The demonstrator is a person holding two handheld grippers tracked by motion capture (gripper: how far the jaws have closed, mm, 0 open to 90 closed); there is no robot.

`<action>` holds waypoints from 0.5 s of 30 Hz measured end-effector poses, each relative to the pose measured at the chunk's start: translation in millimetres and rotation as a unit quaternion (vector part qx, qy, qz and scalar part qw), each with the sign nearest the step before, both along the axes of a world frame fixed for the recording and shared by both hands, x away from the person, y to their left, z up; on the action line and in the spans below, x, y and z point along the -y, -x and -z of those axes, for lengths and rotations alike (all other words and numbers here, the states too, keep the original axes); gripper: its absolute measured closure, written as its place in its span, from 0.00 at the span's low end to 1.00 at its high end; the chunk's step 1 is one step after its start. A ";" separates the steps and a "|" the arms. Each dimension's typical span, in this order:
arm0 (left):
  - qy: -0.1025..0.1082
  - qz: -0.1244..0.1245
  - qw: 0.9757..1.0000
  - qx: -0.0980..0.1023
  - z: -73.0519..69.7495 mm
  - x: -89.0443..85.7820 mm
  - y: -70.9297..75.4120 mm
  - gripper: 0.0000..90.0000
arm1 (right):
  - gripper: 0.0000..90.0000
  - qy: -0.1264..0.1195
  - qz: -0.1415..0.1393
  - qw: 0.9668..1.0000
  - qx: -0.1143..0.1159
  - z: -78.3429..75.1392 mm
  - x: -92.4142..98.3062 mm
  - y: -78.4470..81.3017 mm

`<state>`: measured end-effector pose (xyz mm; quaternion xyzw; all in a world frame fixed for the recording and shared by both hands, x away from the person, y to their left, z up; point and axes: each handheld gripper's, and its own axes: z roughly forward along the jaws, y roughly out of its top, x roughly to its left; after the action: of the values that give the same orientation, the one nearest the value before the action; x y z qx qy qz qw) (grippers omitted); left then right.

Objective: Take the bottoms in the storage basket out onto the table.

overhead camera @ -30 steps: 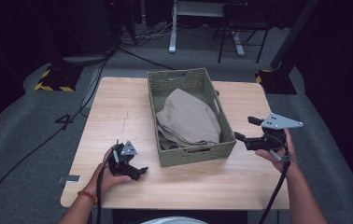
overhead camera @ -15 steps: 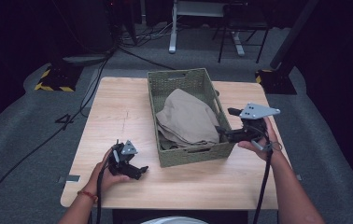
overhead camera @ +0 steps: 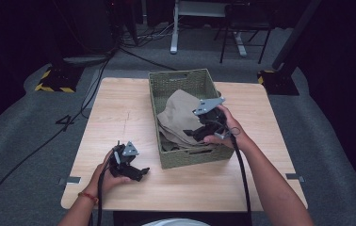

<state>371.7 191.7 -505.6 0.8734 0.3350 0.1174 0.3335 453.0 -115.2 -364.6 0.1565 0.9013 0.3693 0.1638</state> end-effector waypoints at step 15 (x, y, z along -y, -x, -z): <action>-0.002 0.000 1.000 0.001 -0.2 0.3 -0.5 0.00 | 0.18 0.072 0.029 0.996 -0.045 52.0 -31.5 -40.0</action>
<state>372.2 191.4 -505.4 0.8740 0.3345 0.1186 0.3321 493.0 -83.7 -416.6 0.1870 0.9271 0.2909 0.1448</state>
